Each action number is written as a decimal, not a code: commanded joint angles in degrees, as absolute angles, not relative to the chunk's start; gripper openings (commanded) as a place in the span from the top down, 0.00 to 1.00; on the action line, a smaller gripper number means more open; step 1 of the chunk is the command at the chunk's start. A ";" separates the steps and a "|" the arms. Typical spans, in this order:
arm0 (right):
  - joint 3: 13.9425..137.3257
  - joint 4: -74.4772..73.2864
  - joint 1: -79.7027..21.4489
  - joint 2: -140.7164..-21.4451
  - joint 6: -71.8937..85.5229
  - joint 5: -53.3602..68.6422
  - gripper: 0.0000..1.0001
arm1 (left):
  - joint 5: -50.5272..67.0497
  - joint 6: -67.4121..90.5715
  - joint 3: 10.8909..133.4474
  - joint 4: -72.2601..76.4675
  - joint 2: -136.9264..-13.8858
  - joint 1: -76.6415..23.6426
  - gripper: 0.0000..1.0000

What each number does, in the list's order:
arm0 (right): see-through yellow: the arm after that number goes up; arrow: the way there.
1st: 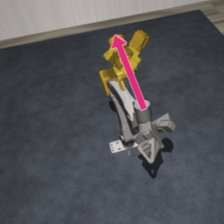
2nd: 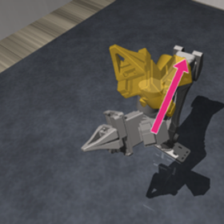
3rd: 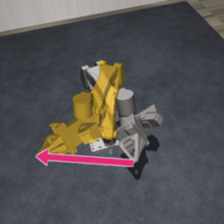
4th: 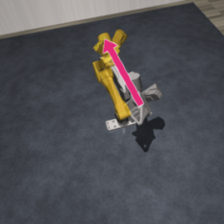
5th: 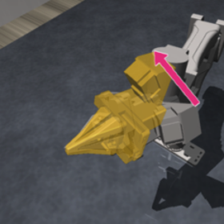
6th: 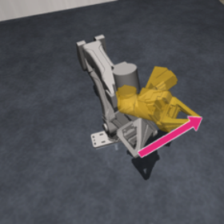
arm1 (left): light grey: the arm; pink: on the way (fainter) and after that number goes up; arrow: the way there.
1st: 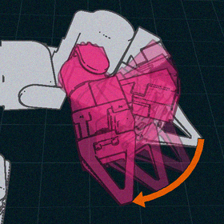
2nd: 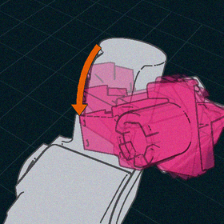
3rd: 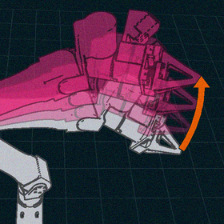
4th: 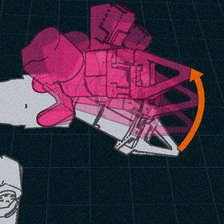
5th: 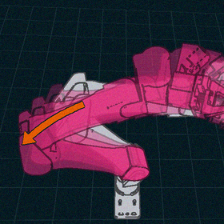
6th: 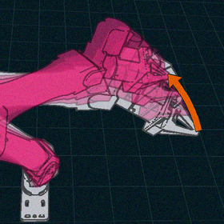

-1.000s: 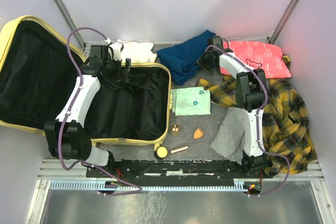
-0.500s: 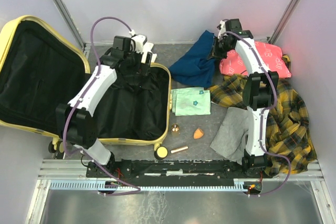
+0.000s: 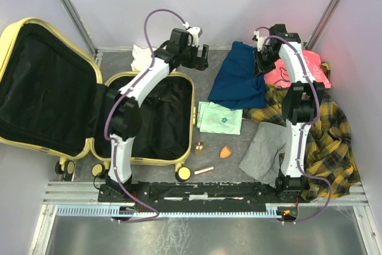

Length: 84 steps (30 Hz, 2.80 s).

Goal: Pack the luggage

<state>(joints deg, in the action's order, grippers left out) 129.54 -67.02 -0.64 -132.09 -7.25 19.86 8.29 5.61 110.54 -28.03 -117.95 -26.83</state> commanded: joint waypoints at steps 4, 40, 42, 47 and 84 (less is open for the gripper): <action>130.34 -65.55 -0.88 -131.33 -14.40 13.47 0.99 | 11.22 18.00 126.53 -23.32 -134.40 -29.44 0.06; 132.18 -63.58 -1.22 -127.10 -6.99 14.00 0.99 | 19.65 24.66 133.68 -7.21 -144.45 -31.97 0.97; 132.40 -63.99 -1.19 -124.97 -6.71 14.44 0.99 | 18.49 23.40 133.67 -8.19 -141.59 -31.91 0.97; 130.93 -64.69 -1.08 -119.19 -6.05 15.37 0.99 | 16.96 22.17 133.01 -11.14 -134.97 -31.91 0.97; 120.93 -38.56 -28.95 -105.24 30.73 26.55 0.98 | 11.43 -2.23 98.05 -43.04 -77.08 -13.90 0.97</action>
